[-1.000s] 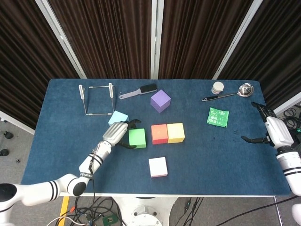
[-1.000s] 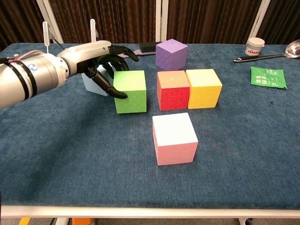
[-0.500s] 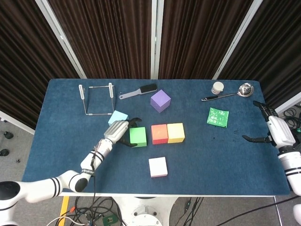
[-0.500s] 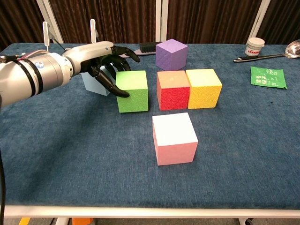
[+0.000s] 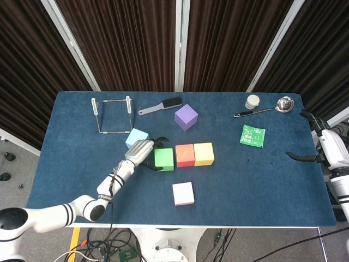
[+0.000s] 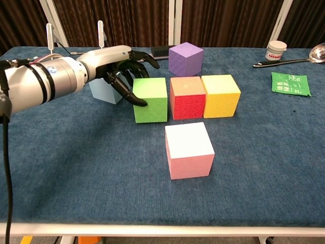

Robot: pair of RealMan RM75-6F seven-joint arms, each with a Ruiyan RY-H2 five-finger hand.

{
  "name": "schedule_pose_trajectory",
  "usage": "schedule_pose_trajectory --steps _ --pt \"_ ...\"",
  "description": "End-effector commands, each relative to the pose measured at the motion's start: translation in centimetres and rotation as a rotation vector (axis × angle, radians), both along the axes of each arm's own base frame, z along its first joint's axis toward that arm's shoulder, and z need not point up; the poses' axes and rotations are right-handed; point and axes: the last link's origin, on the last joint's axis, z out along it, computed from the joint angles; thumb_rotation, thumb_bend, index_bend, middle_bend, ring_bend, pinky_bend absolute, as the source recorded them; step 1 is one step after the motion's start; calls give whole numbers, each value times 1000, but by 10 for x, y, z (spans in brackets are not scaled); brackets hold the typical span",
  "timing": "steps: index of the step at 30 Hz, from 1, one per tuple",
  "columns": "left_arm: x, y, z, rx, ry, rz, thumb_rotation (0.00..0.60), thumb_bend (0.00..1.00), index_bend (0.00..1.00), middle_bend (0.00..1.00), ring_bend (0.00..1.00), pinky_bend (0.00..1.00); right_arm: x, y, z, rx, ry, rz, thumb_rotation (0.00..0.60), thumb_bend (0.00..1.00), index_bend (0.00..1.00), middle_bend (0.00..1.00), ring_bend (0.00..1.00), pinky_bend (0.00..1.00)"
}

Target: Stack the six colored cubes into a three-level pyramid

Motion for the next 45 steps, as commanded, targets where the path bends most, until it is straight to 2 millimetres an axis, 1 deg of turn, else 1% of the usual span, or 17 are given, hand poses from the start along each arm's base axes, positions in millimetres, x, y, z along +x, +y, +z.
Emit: schedule_pose_trajectory --steps 1,7,18,36,45 --pt "2 0 -2 -5 -3 -4 600 169 188 501 289 326 -1 0 -1 3 -1 -2 600 0 0 105 0 0" --pt "5 4 -6 -5 7 -13 600 169 188 501 289 326 -1 0 -3 8 -4 -1 600 0 0 105 0 0" --pt "-1 12 -6 -2 28 -2 600 170 188 501 289 326 -4 -1 -2 8 -9 -5 600 0 0 106 0 0" --pt "5 18 -8 -33 -31 37 600 170 186 501 289 323 -9 -2 -4 15 -19 -15 600 0 0 106 0 0" --pt "3 20 -10 -42 -53 67 600 169 185 501 289 321 -11 -3 -5 21 -22 -18 600 0 0 106 0 0"
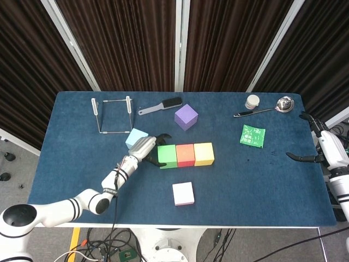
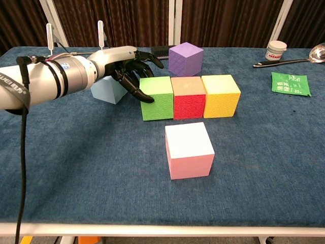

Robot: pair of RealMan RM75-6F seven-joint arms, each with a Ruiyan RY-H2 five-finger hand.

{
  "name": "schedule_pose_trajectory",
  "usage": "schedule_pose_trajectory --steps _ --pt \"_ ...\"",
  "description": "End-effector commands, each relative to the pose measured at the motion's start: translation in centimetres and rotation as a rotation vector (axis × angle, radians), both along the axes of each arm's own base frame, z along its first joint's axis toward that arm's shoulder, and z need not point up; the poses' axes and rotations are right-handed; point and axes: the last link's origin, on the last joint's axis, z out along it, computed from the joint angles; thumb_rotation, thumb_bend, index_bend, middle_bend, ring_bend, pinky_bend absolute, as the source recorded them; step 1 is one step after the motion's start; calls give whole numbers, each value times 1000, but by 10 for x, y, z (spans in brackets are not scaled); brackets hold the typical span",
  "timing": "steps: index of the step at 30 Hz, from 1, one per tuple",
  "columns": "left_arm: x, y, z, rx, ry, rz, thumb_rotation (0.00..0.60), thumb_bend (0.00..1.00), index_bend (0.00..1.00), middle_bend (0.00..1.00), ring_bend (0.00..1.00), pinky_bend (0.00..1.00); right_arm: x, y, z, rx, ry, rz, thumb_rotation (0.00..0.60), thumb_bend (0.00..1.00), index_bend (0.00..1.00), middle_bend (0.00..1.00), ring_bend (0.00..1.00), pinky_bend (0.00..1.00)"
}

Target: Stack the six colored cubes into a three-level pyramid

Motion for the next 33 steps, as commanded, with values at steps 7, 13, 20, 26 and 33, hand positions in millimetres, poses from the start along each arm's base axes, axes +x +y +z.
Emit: schedule_pose_trajectory --steps 7,13,20,26,33 --pt "0 1 -3 -7 -2 7 600 170 185 500 290 320 -2 0 0 3 0 -8 600 0 0 106 0 0" --pt "0 -2 -6 -8 -5 6 600 170 185 500 289 318 -4 0 -1 7 -5 -13 600 0 0 106 0 0" --pt "1 -1 -8 -1 0 8 600 169 185 495 289 316 -5 0 0 8 -7 -14 600 0 0 106 0 0" --pt "-1 -3 -8 1 -3 9 600 169 169 428 266 291 -7 -1 -3 14 -11 -21 600 0 0 106 0 0" --pt "0 -4 -7 6 -20 6 600 154 138 212 197 257 -8 -2 -3 13 -11 -25 600 0 0 105 0 0"
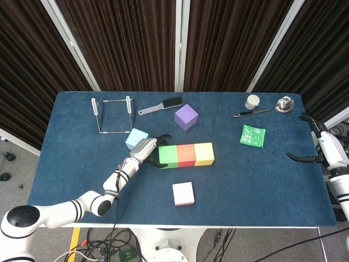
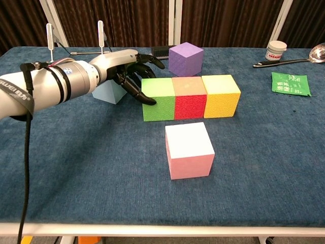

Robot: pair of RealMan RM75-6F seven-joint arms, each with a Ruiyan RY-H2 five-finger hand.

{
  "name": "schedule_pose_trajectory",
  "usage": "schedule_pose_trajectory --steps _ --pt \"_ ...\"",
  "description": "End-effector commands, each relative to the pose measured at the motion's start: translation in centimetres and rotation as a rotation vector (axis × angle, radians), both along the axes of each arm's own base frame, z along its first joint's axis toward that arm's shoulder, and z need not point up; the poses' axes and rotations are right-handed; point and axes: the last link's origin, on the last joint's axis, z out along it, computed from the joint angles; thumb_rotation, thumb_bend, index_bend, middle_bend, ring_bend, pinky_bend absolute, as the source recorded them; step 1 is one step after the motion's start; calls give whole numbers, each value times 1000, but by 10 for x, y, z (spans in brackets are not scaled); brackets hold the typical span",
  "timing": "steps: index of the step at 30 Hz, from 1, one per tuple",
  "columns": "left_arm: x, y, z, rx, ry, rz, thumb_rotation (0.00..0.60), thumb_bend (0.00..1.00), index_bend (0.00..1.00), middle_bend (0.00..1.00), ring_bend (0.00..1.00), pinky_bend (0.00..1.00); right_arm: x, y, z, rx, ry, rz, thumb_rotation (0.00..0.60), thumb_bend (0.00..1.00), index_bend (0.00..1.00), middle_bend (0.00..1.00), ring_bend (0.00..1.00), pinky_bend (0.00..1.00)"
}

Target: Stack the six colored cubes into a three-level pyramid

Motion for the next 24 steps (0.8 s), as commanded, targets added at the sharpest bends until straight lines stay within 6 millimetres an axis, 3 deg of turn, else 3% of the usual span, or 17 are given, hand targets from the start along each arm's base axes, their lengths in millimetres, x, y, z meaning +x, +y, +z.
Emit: schedule_pose_trajectory --steps 1,24 --pt "0 0 0 0 -4 0 600 152 137 201 192 257 0 0 0 0 0 -1 600 0 0 105 0 0" --pt "-2 -5 4 4 -24 5 600 123 128 160 120 234 -2 -1 -1 9 6 -16 600 0 0 102 0 0"
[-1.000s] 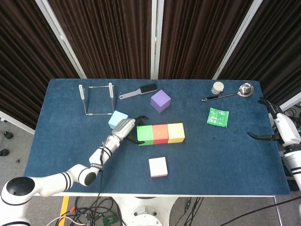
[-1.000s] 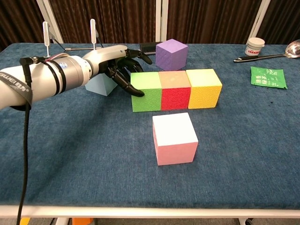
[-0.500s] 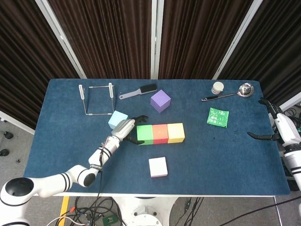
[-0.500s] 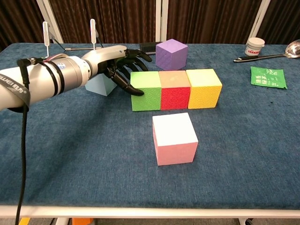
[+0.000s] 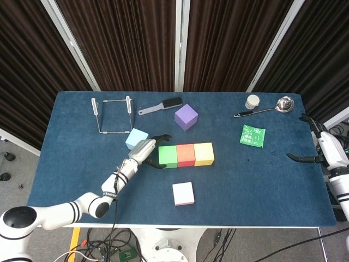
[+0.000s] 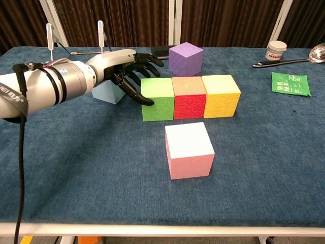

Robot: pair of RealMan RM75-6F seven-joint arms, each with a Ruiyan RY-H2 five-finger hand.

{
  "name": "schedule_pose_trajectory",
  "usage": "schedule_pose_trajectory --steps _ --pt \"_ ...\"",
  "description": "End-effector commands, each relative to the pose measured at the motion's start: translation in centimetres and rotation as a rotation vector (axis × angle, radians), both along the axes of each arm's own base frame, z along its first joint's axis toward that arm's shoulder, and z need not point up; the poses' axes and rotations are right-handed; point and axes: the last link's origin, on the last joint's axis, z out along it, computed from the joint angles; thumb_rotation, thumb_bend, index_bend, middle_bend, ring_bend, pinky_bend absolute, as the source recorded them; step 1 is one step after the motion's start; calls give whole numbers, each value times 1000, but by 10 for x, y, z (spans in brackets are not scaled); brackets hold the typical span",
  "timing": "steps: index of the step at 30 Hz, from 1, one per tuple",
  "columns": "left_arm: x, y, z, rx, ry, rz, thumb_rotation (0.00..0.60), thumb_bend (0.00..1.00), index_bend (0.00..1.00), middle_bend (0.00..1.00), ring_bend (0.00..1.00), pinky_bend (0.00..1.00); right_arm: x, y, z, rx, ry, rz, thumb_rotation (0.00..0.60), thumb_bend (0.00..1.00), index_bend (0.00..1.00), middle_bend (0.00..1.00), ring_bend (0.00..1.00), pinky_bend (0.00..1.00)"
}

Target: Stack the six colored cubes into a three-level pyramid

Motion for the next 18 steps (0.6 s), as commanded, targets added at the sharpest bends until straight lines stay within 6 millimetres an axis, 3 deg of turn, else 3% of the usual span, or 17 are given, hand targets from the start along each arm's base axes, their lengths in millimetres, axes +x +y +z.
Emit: schedule_pose_trajectory --steps 1,18 --pt "0 0 0 8 0 3 600 123 128 160 120 234 0 -1 0 0 -1 0 600 0 0 102 0 0" --pt "6 -1 -8 14 4 10 600 123 128 160 120 233 -5 -1 -2 8 -8 -12 600 0 0 102 0 0"
